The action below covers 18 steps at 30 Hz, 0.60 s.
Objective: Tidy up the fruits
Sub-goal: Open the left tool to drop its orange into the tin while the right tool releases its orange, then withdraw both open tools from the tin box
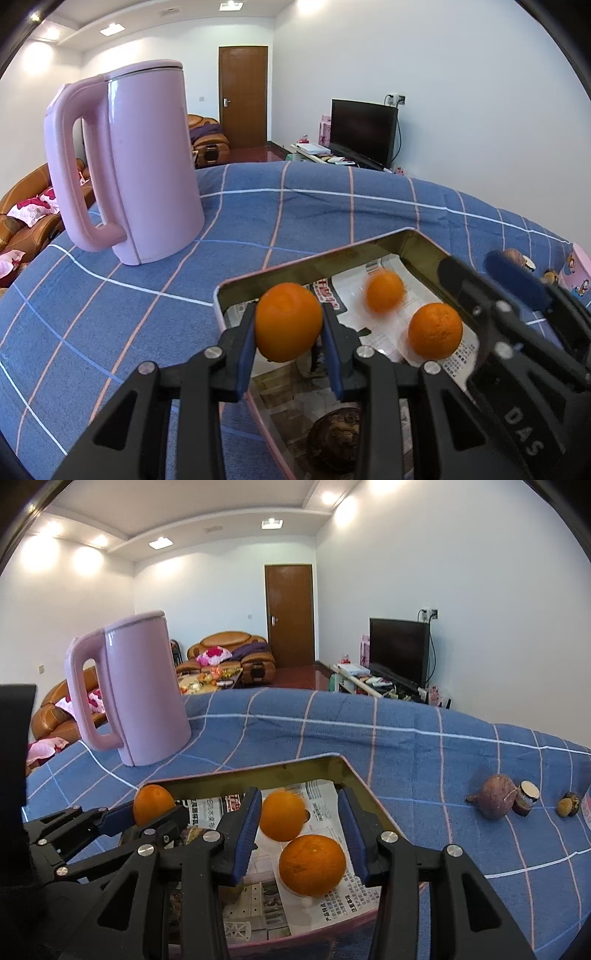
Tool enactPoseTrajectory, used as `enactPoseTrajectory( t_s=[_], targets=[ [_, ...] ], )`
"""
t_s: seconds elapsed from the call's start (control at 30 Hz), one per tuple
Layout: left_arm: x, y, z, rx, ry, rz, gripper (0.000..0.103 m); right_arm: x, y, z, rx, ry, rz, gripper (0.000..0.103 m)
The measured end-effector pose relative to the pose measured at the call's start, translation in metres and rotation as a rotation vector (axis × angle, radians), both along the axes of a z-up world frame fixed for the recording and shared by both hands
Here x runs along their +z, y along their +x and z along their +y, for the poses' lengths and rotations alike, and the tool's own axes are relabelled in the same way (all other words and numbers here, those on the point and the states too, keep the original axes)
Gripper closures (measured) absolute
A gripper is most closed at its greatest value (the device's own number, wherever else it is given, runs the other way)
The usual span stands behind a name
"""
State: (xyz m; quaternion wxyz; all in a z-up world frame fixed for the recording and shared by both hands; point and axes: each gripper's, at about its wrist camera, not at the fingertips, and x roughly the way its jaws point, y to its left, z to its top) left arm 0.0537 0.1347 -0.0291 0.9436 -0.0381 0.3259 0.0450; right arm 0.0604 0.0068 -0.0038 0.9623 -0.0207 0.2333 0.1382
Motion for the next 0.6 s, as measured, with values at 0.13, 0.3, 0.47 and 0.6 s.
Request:
enactPoseTrajectory(
  t_s=[0.13,0.3,0.47,0.6],
  targets=[
    [0.002,-0.001,-0.004,-0.014,0.007,-0.011,0.067,0.007,-0.017,-0.011,-0.091,0.027,-0.094,0.037],
    [0.004,-0.005,-0.006,0.001,0.012,-0.036,0.041,0.011,-0.026,-0.025,-0.177,0.063,-0.121,0.034],
    [0.011,-0.014,-0.011,0.004,0.026,-0.1,0.011,0.012,-0.032,-0.037,-0.24,0.095,-0.122,0.034],
    [0.015,-0.022,-0.018,-0.002,0.058,-0.147,0.002,0.013,-0.038,-0.047,-0.292,0.113,-0.139,0.034]
  ],
)
